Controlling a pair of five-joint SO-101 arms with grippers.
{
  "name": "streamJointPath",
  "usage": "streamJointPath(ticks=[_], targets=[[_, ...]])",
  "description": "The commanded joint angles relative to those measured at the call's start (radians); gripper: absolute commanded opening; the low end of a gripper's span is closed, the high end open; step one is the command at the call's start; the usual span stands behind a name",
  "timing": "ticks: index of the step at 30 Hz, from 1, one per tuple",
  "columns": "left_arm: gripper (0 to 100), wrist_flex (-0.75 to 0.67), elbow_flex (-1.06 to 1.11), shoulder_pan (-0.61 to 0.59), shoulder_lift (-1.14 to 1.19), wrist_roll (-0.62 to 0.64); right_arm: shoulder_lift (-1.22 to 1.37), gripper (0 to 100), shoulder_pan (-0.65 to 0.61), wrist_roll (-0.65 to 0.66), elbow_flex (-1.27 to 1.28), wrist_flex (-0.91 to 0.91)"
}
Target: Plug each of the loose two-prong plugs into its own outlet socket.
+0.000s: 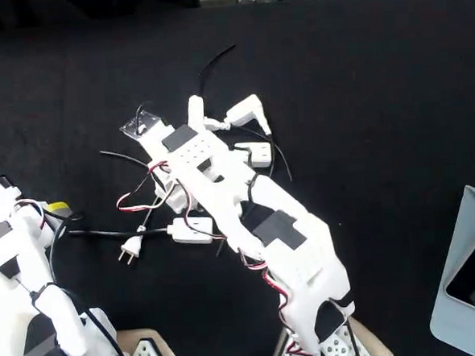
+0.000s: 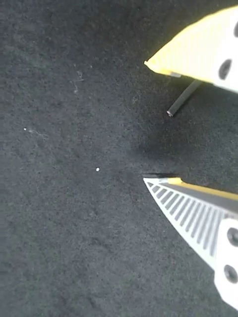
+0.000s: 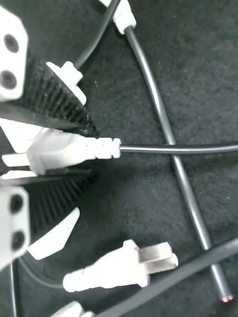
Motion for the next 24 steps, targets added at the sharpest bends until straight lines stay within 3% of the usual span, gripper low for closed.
streamJointPath(ticks=[1, 9, 14, 24], targets=[[32, -0.015, -0.005, 0.002, -0.028, -0.009, -0.056, 9.3, 0.009, -0.006, -0.081, 0.069], [32, -0.015, -0.005, 0.002, -0.028, -0.009, 0.090, 9.6, 0.012, -0.015, -0.315, 0.229], [32, -0.015, -0.005, 0.002, -0.028, -0.009, 0.229, 17.4, 0.009, -0.066, -0.483, 0.358], [32, -0.015, -0.005, 0.002, -0.028, -0.009, 0.406, 11.2, 0.015, -0.063, -0.754, 0.489]])
